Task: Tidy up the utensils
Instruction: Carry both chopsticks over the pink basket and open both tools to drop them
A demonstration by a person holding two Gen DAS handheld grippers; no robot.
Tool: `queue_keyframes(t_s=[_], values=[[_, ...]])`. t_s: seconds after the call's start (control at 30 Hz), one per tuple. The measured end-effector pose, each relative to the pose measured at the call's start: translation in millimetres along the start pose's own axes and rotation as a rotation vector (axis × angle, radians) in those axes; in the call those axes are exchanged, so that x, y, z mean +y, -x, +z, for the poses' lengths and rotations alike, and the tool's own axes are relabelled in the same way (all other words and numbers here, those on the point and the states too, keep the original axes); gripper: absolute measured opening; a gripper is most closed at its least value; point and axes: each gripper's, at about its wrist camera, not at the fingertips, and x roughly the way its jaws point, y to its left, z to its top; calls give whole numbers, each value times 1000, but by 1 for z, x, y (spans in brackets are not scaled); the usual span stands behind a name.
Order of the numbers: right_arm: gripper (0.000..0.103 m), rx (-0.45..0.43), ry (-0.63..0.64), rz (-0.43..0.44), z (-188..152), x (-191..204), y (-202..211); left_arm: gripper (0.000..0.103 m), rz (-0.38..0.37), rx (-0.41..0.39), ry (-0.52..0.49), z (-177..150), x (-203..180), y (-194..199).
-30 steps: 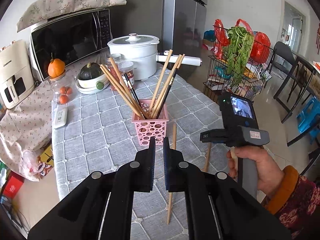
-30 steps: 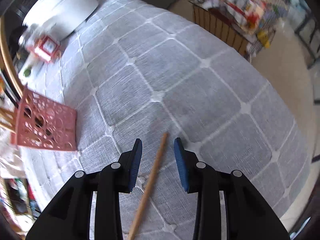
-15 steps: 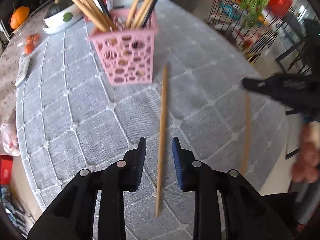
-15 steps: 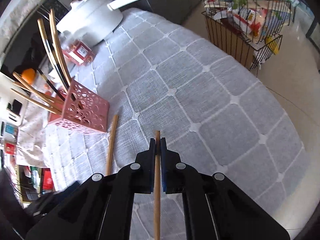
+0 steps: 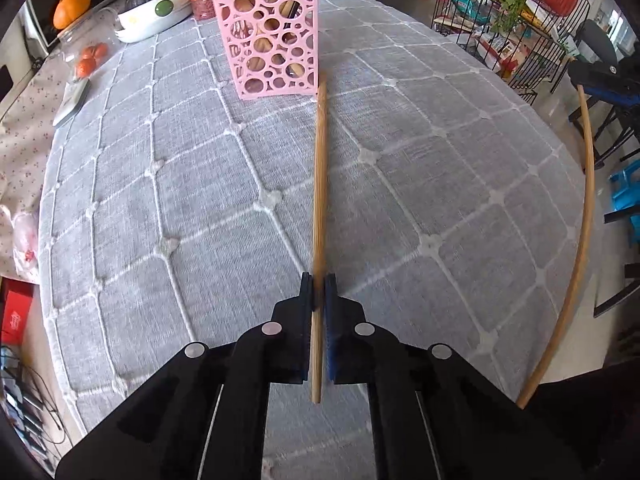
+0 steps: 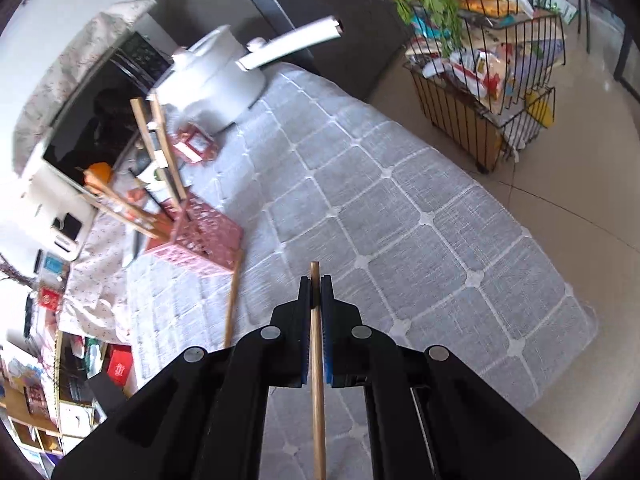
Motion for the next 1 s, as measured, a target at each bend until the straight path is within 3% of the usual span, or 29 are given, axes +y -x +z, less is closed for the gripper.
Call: queue_keyframes(t_s=[0.13,0.4,0.67,0.8,1.0], values=[[5,-76,36,26,-16,5,34,5,-37,-68,-10,-15,1,44],[5,-128,98,80,-30,28,85,5,-51,-309,-44,-12,6,158],[5,-199,141,133,-25,61,136,5,-51,-426,-49,-16,11,212],[5,-266,155,151,-11,75,165,5,-47,-504,-37,-3,19,242],[5,-321,154,164,8,84,186,5,-41,-609,-3,46,27,274]])
